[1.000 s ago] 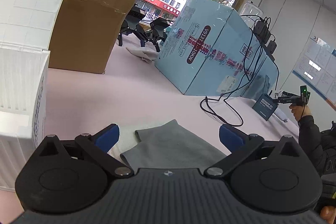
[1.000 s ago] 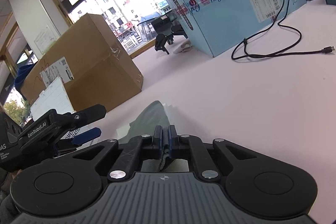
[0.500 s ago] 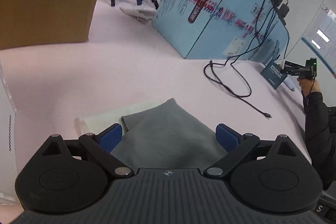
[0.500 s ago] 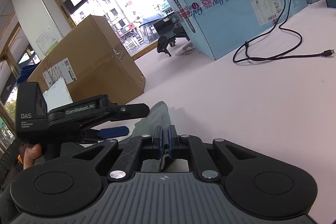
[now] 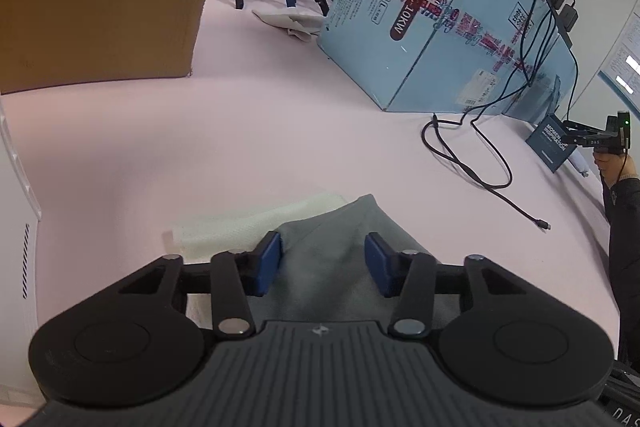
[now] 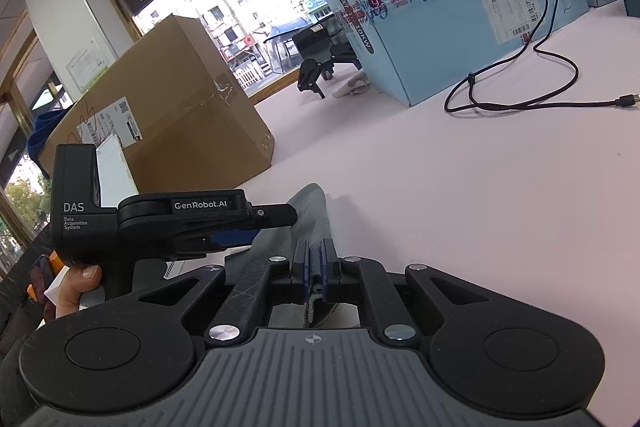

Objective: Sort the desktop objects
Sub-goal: 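Pinch the grey cloth with the left gripper while the right gripper holds it, then lift and carry the grey cloth with both grippers toward the white box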

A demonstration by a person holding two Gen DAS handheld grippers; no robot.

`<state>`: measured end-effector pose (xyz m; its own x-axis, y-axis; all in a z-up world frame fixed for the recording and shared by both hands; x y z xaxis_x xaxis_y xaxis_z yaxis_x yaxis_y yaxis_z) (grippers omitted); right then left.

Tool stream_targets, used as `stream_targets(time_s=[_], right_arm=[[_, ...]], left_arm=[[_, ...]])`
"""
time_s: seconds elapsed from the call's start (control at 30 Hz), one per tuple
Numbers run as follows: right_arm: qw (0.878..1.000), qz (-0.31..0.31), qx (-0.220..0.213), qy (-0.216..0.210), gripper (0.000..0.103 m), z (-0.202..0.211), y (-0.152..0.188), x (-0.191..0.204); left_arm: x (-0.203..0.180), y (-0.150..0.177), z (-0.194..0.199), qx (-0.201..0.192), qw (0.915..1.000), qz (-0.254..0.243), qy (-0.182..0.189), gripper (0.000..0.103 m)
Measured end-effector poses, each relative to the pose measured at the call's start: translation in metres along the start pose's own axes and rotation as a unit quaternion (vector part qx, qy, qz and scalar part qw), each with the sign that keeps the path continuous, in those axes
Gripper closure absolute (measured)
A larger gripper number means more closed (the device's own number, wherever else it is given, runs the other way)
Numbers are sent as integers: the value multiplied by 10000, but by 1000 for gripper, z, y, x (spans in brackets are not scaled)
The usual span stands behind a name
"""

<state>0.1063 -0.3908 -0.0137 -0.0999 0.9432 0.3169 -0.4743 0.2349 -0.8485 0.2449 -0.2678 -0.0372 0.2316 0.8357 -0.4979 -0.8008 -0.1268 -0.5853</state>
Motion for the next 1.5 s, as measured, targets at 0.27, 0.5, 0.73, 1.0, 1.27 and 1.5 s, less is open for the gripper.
stream_targets(time_s=[0.27, 0.5, 0.73, 1.0, 1.27, 1.5], right_arm=[[10000, 31, -32, 39, 97, -1, 0, -1], [9990, 182, -403, 95, 97, 7, -8, 1], [9956, 367, -856, 86, 98, 21, -19, 11], [9863, 901, -1378, -71, 98, 43, -36, 59], [9688, 1634, -1801, -480, 98, 60, -61, 144], [9483, 2284, -2044, -823, 98, 65, -69, 222]], left_arm=[[1, -2, 12, -411, 9989, -122, -165, 95], [-16, -4, 46, -1164, 9910, -630, -186, 95], [-22, -2, 93, -1608, 9853, -569, -111, 96], [-14, 3, 163, -2083, 9770, -451, 0, 96], [31, -6, 250, -2541, 9671, 60, -43, 96], [72, -5, 310, -2862, 9574, 368, -136, 96]])
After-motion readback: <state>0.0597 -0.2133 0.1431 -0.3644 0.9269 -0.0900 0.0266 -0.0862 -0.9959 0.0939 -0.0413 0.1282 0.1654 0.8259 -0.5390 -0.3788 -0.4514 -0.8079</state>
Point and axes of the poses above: each gripper's, at about its wrist camera, not at the fingertips, and z roughly against the way its jaws point, x to its left, y to its underside, the point moved 9 cm from there along -z, roughly the way its jaws point, and after that the axes turned 12 degrees about z, right-handed, at the moved point
